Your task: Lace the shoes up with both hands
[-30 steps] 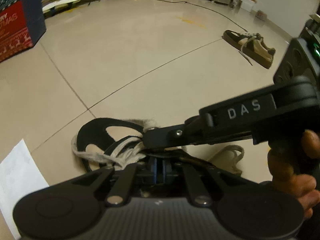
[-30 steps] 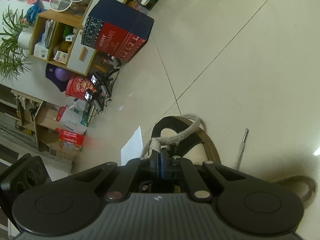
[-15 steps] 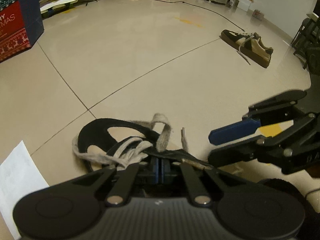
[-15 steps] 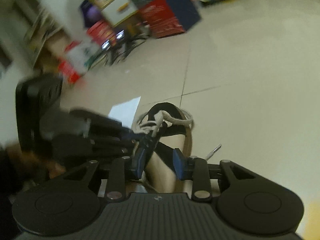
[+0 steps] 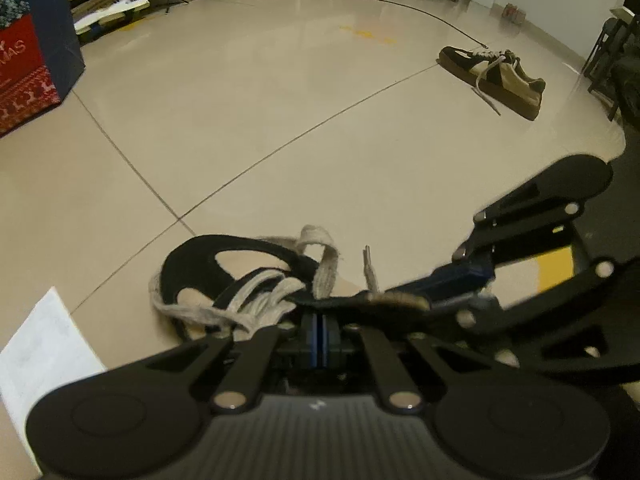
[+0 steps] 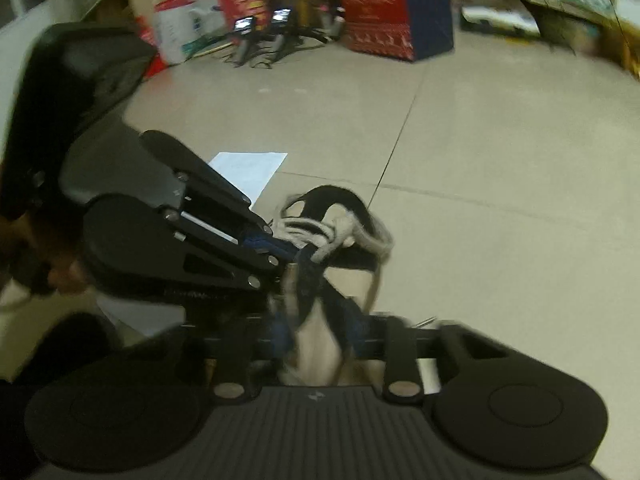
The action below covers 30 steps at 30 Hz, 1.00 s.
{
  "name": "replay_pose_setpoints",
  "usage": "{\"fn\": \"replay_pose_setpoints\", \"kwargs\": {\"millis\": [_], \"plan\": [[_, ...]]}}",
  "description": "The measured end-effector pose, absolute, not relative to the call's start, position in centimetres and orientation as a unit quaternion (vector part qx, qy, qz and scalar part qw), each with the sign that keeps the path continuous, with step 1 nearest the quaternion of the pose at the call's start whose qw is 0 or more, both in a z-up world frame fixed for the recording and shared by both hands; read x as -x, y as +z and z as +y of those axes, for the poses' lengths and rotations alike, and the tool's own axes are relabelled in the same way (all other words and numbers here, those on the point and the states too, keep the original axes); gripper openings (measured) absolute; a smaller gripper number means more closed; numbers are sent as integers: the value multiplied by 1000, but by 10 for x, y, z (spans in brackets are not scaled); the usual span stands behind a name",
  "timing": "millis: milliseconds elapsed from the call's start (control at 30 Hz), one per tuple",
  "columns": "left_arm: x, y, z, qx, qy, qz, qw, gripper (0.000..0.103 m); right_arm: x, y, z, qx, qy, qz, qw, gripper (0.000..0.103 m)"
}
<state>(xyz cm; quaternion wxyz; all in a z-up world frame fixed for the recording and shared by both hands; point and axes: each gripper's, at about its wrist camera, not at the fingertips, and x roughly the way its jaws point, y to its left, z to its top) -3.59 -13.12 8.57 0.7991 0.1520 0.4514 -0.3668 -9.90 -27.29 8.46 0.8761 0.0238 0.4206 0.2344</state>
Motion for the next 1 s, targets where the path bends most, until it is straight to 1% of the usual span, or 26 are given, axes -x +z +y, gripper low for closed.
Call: {"fn": "replay_pose_setpoints", "kwargs": {"millis": [167, 333, 500, 533, 633, 700, 767, 867, 900, 967, 1000], "plan": [[45, 99, -118, -152, -366, 447, 802, 2, 99, 82, -278, -67, 187, 437, 877, 7], [54, 122, -100, -132, -361, 440, 811, 2, 99, 83, -274, -65, 173, 439, 879, 7], [67, 146, -77, -151, -350, 422, 822, 2, 96, 82, -272, -67, 167, 444, 878, 7], [71, 147, -69, -155, -350, 424, 820, 0, 95, 82, -273, -70, 166, 445, 877, 7], [82, 142, -43, -186, -320, 438, 819, 0, 94, 80, -276, -76, 157, 449, 876, 7], [82, 132, -18, -172, -293, 466, 817, 0, 94, 79, -279, -82, 156, 449, 876, 7], [82, 124, -1, -156, -274, 484, 816, 0, 96, 79, -279, -85, 175, 446, 874, 11], [80, 133, 2, -103, -287, 466, 831, 1, 96, 83, -275, -69, 190, 445, 873, 17], [79, 137, -2, -93, -295, 454, 836, 3, 95, 86, -275, -68, 195, 442, 873, 17], [81, 140, -27, -132, -328, 422, 835, 5, 93, 91, -276, -68, 202, 435, 875, 18], [83, 142, -39, -151, -345, 406, 833, 10, 90, 93, -276, -69, 205, 434, 875, 18]]}}
